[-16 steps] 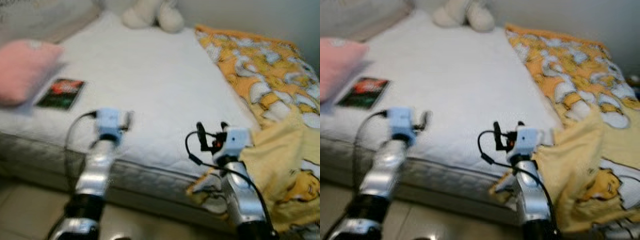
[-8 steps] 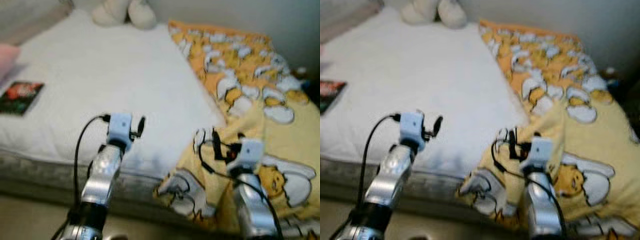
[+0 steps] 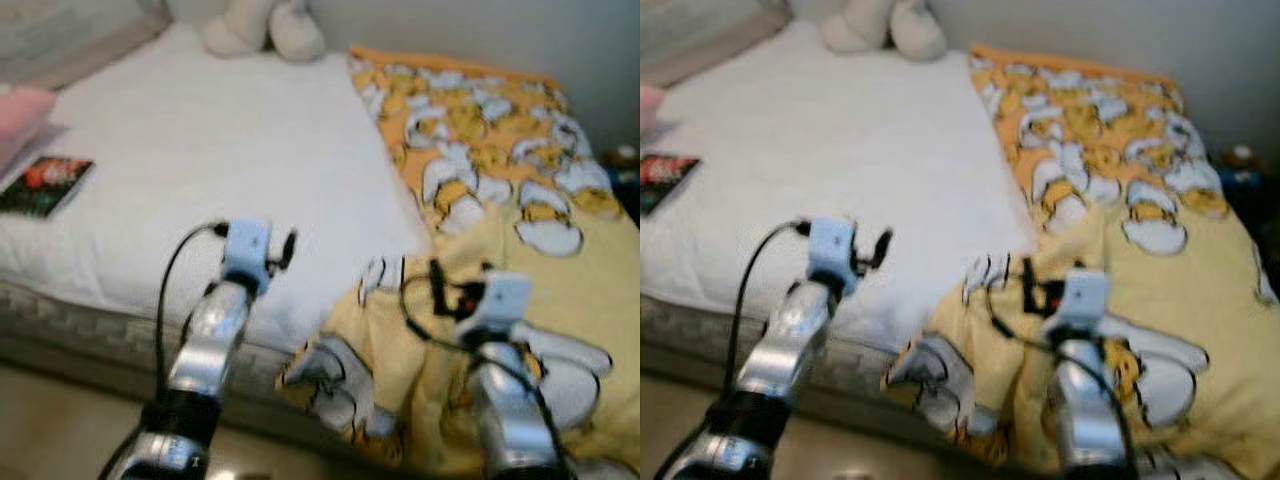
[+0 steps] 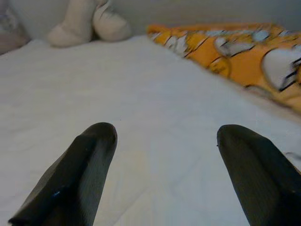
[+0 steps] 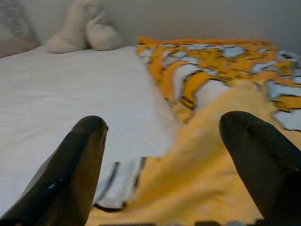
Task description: Clean up the room
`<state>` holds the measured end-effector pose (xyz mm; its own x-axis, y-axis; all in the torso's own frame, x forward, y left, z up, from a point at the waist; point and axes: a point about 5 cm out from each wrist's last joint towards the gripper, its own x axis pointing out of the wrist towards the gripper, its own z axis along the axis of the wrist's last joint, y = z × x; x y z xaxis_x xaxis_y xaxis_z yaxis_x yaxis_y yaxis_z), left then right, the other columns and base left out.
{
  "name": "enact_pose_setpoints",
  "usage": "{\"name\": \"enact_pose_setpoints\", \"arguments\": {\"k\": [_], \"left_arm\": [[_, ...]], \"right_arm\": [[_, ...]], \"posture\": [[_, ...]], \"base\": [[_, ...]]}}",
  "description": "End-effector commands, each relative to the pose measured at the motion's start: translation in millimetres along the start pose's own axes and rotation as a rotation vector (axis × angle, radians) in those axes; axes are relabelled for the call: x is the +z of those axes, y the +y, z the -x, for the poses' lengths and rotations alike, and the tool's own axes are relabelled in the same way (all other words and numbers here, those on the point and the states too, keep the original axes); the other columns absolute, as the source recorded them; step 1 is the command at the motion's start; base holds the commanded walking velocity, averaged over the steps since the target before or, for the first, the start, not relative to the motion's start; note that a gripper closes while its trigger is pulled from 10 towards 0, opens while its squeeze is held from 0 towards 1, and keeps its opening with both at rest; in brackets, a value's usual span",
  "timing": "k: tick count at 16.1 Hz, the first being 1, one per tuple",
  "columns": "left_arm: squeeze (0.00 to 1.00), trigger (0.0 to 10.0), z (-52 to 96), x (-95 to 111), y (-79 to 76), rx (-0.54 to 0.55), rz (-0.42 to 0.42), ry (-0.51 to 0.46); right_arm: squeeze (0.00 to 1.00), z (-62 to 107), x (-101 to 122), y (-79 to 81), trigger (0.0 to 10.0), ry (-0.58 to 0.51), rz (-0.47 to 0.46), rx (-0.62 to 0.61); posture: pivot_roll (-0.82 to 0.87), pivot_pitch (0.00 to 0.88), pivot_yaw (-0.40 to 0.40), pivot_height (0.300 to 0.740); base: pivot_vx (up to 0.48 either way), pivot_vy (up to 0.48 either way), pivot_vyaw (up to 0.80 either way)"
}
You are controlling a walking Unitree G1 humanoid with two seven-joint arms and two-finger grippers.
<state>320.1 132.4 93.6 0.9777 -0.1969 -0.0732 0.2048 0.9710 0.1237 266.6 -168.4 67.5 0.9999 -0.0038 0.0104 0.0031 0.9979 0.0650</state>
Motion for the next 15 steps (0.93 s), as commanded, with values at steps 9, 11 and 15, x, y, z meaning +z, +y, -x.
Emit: {"name": "enact_pose_setpoints", "arguments": {"k": [9, 11, 15], "left_arm": [[0.0, 10.0, -16.3, 12.6, -3.5, -0.067, -0.015, -0.018], [0.0, 10.0, -16.1, 12.9, -1.0, -0.069, -0.021, -0.02], [0.0, 10.0, -7.7, 13.6, -3.1, -0.103, -0.062, -0.04]], "right_arm": [[0.0, 3.6, 3.7, -7.5, 10.0, -0.01, 0.016, -0.033], [0.0, -1.5, 0.7, 0.2, 10.0, 0.017, 0.005, -0.011], [0.0, -31.1, 6.0, 10.9, 10.0, 0.053, -0.002, -0.01]], "posture": [[0.0, 0.0, -0.016, 0.74], [0.0, 0.0, -0.01, 0.74], [0.05, 0.0, -0.008, 0.74]], "base": [[0.0, 0.0, 0.0], [0.0, 0.0, 0.0], [0.0, 0.0, 0.0]]}}
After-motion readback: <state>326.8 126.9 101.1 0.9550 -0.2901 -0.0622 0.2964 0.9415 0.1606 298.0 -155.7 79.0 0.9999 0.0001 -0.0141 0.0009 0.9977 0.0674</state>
